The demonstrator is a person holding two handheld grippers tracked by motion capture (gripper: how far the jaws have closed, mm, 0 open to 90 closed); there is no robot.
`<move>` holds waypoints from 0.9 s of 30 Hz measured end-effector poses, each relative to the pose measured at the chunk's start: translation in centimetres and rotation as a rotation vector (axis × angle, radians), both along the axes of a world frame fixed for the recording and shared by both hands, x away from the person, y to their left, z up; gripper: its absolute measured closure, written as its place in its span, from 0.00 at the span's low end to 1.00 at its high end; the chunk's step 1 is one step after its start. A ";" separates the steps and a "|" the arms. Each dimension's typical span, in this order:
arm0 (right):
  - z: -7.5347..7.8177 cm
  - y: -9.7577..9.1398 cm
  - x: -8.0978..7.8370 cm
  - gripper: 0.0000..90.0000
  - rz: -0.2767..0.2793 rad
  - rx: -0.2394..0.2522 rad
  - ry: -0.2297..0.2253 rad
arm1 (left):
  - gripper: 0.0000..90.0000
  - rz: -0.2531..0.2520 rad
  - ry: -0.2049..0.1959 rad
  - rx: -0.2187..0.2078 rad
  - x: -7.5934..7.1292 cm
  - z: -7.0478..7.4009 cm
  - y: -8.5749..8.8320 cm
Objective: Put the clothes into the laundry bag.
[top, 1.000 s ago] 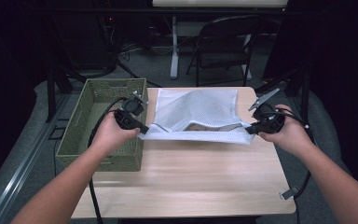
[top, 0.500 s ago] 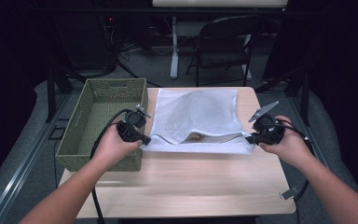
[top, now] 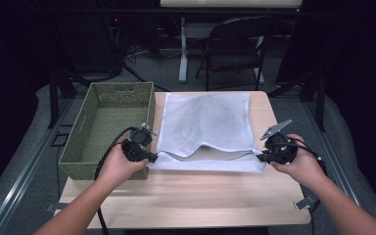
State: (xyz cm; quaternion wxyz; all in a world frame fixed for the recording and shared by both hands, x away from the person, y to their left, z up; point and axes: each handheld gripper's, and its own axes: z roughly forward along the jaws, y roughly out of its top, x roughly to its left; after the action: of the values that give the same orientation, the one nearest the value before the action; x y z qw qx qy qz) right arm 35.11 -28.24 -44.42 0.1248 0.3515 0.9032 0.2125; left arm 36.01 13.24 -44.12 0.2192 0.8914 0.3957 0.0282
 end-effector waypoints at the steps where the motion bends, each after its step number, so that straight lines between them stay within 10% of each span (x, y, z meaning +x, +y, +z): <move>1: -0.2 0.0 -0.1 0.92 -0.001 0.001 0.004 | 0.99 -0.004 -0.002 0.000 -0.2 -0.2 0.0; 27: -6.2 -1.3 -2.4 0.91 -0.063 0.041 0.051 | 0.99 -0.001 -0.019 0.018 -3.5 -6.4 -1.2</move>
State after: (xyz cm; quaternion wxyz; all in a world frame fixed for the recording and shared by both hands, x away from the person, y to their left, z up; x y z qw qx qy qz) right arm 32.68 -29.58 -50.59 0.1012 0.3877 0.8899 0.2178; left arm 32.53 12.04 -50.49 0.2150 0.8931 0.3931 0.0399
